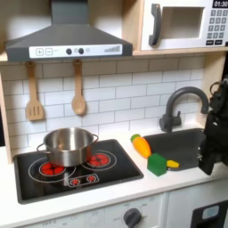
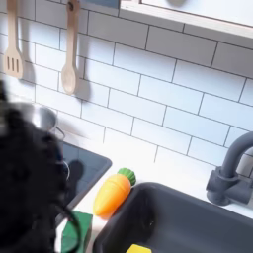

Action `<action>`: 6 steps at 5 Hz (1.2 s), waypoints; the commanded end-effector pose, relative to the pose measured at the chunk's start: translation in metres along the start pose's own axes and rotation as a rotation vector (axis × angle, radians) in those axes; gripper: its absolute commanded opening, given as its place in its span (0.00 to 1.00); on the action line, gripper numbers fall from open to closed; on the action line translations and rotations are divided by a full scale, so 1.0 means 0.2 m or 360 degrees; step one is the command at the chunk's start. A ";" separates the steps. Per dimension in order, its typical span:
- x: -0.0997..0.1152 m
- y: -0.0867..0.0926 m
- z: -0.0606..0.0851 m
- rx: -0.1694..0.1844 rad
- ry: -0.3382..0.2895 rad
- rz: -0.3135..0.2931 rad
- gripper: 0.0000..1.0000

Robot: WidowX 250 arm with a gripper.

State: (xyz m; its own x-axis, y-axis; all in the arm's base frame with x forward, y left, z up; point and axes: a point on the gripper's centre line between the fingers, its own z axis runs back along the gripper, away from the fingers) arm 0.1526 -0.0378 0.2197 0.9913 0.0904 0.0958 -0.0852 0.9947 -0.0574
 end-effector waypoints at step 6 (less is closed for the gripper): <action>0.53 -0.22 -0.16 0.0040 0.0070 0.0200 1.00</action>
State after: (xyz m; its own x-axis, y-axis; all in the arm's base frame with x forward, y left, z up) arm 0.2654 -0.0719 0.2011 0.9755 0.2142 0.0504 -0.2126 0.9765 -0.0362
